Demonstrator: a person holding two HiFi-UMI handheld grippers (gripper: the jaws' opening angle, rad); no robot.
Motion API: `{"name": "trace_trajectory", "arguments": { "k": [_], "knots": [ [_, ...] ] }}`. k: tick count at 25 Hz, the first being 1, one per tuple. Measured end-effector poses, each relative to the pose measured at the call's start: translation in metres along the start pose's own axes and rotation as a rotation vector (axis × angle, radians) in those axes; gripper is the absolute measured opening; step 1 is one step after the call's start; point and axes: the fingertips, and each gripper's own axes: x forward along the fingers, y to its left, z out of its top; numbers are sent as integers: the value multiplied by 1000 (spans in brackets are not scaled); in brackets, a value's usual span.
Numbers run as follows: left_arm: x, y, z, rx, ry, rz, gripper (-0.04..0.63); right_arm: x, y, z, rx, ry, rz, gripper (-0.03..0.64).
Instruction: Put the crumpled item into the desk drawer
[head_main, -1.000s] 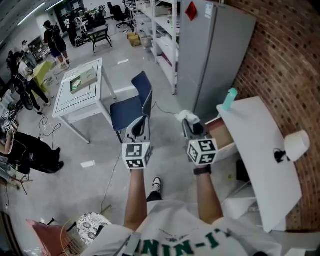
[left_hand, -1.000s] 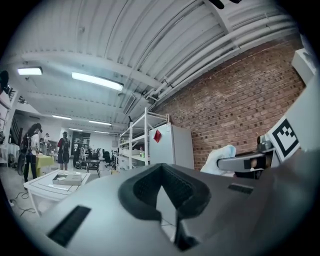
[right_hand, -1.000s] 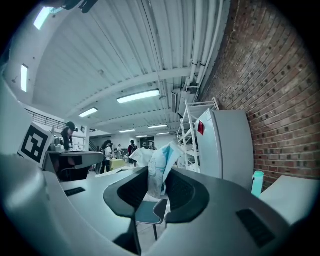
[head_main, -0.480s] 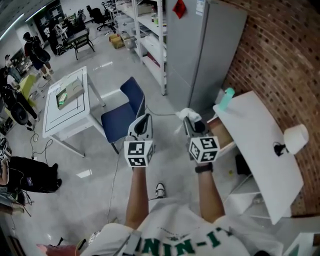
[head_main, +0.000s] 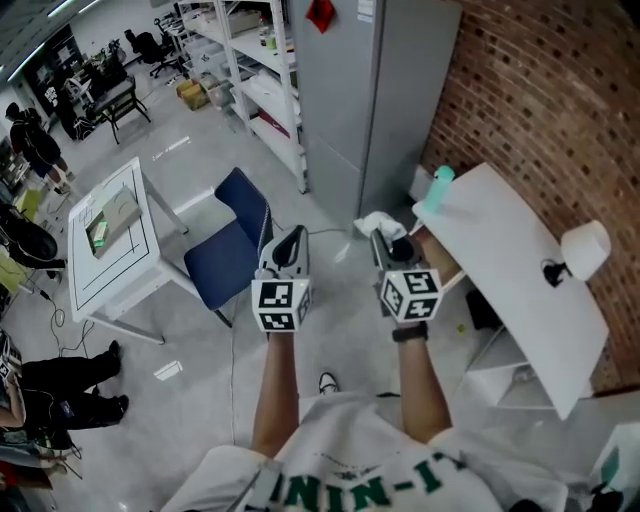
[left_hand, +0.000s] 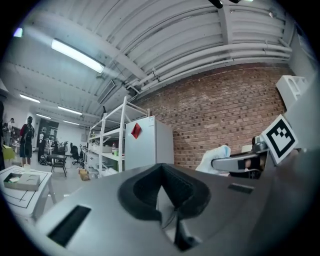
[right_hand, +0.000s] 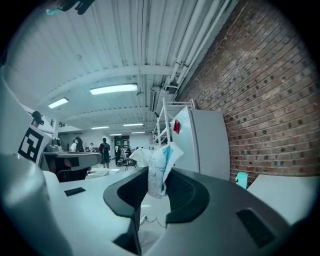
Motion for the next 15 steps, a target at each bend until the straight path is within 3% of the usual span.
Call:
{"name": "trace_trajectory", "arguments": {
  "k": [8,15],
  "knots": [
    [47,0,-8,-24,-11,-110,-3,14,-24,-15,11,13,-94,92],
    [97,-43,-9,-19,-3,-249,-3,-3,-74,-20,21,11,-213,92]
  ]
}}
